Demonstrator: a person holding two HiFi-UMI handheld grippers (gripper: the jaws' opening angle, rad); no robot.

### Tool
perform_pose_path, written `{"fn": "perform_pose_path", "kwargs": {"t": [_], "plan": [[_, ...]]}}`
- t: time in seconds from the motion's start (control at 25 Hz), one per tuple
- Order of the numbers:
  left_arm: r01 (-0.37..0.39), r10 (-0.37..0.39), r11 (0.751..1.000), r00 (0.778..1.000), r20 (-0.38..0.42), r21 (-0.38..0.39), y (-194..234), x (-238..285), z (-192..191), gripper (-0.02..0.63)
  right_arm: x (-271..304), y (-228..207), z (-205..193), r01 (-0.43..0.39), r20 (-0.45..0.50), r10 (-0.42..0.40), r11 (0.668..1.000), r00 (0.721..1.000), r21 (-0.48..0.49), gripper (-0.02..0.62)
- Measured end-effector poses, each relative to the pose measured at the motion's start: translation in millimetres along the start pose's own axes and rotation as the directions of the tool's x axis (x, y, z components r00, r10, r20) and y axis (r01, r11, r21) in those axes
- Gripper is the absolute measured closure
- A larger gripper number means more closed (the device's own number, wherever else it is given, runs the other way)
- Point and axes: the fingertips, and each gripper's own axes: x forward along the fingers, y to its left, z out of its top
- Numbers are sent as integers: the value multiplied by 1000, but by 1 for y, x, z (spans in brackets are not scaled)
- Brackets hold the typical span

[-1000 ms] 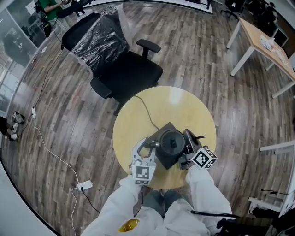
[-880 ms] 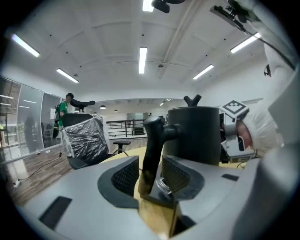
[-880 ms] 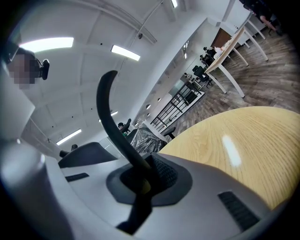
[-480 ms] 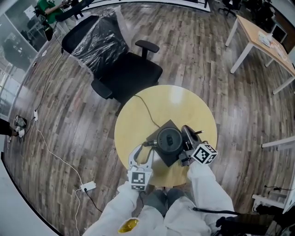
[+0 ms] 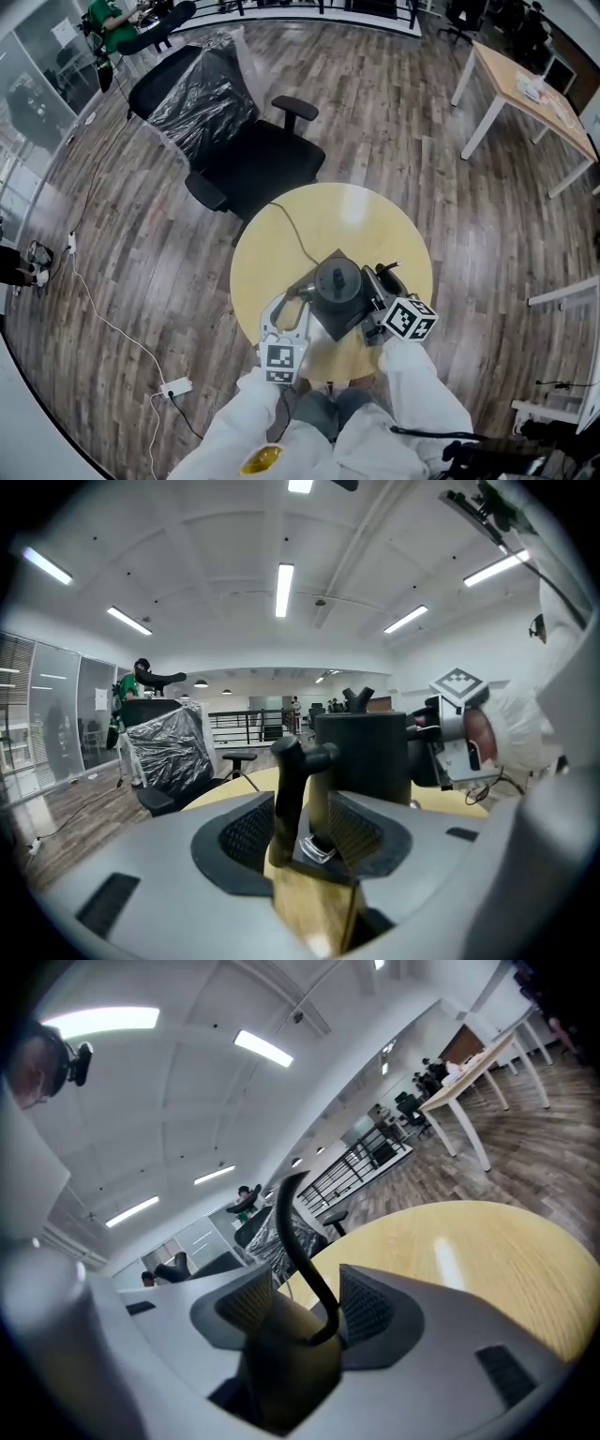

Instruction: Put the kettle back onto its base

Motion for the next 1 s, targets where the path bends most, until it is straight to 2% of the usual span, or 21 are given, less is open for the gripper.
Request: {"fn": "perform_pose_path", "kwargs": {"t": [0.08,0.28,0.36,0.48,0.6,0.68,0.76,0.8,0.84,0.92,0.96,1.0], "plan": [[-4,4,1000,1000,-13,-6,-2,-1,-3,448,-8,-8,0,42,11,-42,999,999,19,387],[-20,20,999,1000,-12,-33,-4,-14,-3,448,-30,-18,-4,80,40,-85,992,996,96,387],[-33,34,995,999,6,-95,-5,-29,5,448,-46,-19,-10,91,45,-98,986,994,137,387],[-23,36,977,998,57,-212,-11,-56,28,448,-71,-10,-26,87,1,-88,985,996,151,387],[72,-47,951,995,92,-299,-35,-79,52,449,-95,17,-25,29,-12,-28,991,1000,134,387],[142,-109,935,987,115,-325,-53,-90,68,471,-106,42,-12,-28,13,27,997,1000,65,387],[157,-122,935,985,125,-319,-64,-95,81,572,-113,68,2,-65,21,67,995,998,-81,388],[153,-123,941,985,117,-302,-70,-97,84,606,-117,79,7,-70,13,73,982,997,-178,392],[148,-125,949,987,101,-278,-76,-98,86,606,-120,88,10,-64,2,68,957,998,-283,414],[146,-132,960,989,70,-240,-87,-101,87,606,-128,101,10,-44,-22,38,883,999,-467,562],[147,-136,961,989,62,-235,-92,-103,86,606,-130,106,6,-43,-37,27,852,999,-522,583],[145,-136,960,989,56,-238,-95,-105,85,606,-133,109,0,-48,-54,22,835,998,-548,583]]}}
